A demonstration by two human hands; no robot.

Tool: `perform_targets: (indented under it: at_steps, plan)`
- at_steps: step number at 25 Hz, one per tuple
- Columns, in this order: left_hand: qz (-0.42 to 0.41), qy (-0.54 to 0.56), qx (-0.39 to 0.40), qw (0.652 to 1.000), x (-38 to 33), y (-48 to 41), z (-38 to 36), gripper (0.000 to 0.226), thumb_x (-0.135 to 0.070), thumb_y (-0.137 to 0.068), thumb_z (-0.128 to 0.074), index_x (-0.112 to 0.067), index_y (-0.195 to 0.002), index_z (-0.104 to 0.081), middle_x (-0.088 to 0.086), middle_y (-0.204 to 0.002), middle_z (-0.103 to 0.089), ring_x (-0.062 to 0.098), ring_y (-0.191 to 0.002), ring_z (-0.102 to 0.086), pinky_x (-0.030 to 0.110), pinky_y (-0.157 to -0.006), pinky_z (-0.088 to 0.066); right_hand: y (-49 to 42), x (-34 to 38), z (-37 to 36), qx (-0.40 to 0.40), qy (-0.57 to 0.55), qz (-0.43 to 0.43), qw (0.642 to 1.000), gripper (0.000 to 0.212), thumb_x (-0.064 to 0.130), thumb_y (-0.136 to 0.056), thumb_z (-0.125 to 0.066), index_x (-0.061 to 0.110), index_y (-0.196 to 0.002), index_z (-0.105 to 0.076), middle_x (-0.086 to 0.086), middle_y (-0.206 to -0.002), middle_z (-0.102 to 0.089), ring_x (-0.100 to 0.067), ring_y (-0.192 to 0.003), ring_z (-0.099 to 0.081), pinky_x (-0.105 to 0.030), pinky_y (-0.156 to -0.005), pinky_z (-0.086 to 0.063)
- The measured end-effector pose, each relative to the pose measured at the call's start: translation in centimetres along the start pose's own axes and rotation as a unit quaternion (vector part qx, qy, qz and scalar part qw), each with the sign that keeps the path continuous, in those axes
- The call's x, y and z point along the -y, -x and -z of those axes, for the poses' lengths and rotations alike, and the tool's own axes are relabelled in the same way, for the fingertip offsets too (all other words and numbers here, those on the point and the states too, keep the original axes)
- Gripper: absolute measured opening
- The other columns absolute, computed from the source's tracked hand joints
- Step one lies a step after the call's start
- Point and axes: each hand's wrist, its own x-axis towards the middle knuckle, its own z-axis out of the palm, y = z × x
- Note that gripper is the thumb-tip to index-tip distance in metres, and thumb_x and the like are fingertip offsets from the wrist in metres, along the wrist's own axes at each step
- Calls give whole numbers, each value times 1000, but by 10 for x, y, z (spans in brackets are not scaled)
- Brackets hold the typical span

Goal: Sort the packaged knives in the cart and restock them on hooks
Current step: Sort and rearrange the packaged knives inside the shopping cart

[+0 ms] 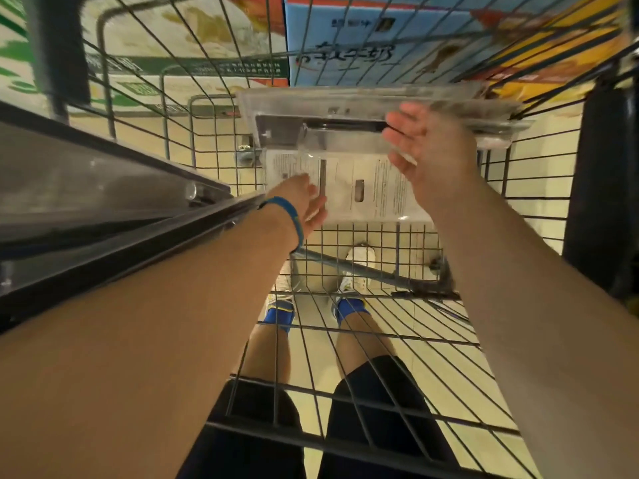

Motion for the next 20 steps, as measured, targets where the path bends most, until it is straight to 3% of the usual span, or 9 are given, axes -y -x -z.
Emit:
perform_targets:
  at_steps: [2,4,6,9,11,14,16,18,20]
  plan:
    - [24,24,15,999,1,3,5,22,-30,-103,-46,-13,-112,-58,5,-116,-65,19,-101,-64,35,-79,-55,3,-4,-4,-13,53,1,999,18,16,-95,-56,23,-93,-73,8,-93,-79,-8,-92,-74,-35,-82,-59]
    - [-10,74,45,996,-1,5,7,28,-30,-104,-42,-16,-123,-57,6,-120,-66,22,-102,-68,35,-79,-56,8,-30,-2,-34,201,12,979,24,11,-92,-54,22,-78,-70,4,-90,-75,-16,-91,-71,-42,-83,-59]
    - [-19,93,46,994,-1,8,1,24,-26,-104,-41,-14,-114,-59,8,-114,-69,22,-96,-70,34,-77,-58,11,-65,7,-43,310,-39,949,22,17,-95,-52,17,-78,-66,-4,-94,-70,-26,-88,-67,-47,-87,-57]
    - [47,-2,10,999,9,11,-9,25,-20,-104,-40,-7,-93,-57,9,-92,-68,16,-81,-68,25,-69,-57,15,-113,25,-92,265,-243,928,28,37,-99,-53,11,-94,-61,-10,-96,-66,-23,-82,-63,-42,-81,-60]
    - [90,-69,-39,993,25,9,-3,27,-24,-104,-41,-7,-93,-58,10,-81,-67,19,-71,-66,27,-67,-55,19,-132,30,-98,186,-332,920,35,45,-98,-56,11,-94,-58,-8,-91,-64,-20,-76,-64,-33,-68,-60]
    - [108,-124,-71,984,44,3,13,20,-23,-102,-45,-9,-100,-57,8,-81,-63,19,-65,-60,28,-67,-53,10,-137,33,-121,88,-297,943,37,47,-95,-63,10,-99,-63,-5,-90,-69,-17,-72,-70,-26,-53,-58]
    - [97,-158,-89,979,47,-2,21,18,-21,-102,-44,-8,-98,-56,6,-84,-62,17,-65,-59,25,-63,-51,0,-133,36,-117,175,-237,948,37,47,-94,-61,10,-91,-61,-5,-90,-69,-21,-76,-70,-35,-70,-63]
    - [96,-188,-73,975,46,-2,21,20,-18,-104,-40,-8,-96,-55,4,-75,-56,15,-59,-53,24,-55,-43,6,-129,32,-105,299,-180,931,38,49,-96,-55,14,-82,-58,-9,-94,-70,-27,-87,-70,-48,-91,-59]
    - [69,-236,-28,969,47,0,16,28,-18,-105,-38,-3,-120,-56,3,-74,-54,15,-60,-52,27,-56,-42,13,-110,18,-103,285,-123,945,40,51,-99,-51,17,-78,-60,-2,-86,-72,-20,-80,-73,-47,-89,-60]
